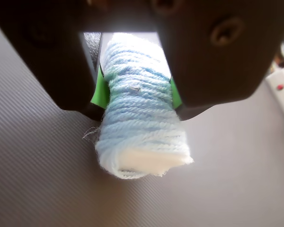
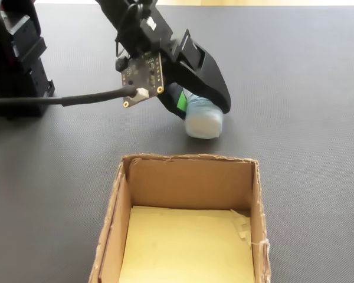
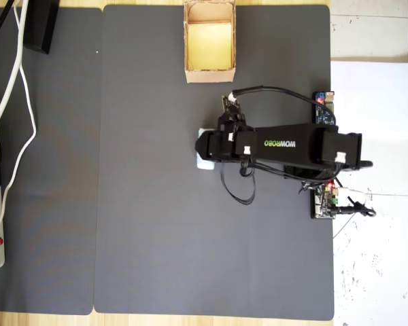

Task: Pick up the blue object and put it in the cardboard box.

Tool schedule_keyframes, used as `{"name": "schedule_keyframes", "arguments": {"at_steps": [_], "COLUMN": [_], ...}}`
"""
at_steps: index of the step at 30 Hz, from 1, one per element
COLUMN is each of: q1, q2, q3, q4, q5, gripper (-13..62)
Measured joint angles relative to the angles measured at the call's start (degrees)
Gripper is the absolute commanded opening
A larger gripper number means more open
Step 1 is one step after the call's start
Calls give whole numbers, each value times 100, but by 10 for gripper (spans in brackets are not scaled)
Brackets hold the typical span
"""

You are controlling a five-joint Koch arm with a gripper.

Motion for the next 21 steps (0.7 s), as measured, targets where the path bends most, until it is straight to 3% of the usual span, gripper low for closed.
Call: {"name": "schedule_keyframes", "arguments": {"at_steps": [6,21], "q1": [105,624], "q2": [527,2039], "q3": [589,1494], "q4": [-1169,-2004], "q5": [35,-79], "gripper": [65,66]}}
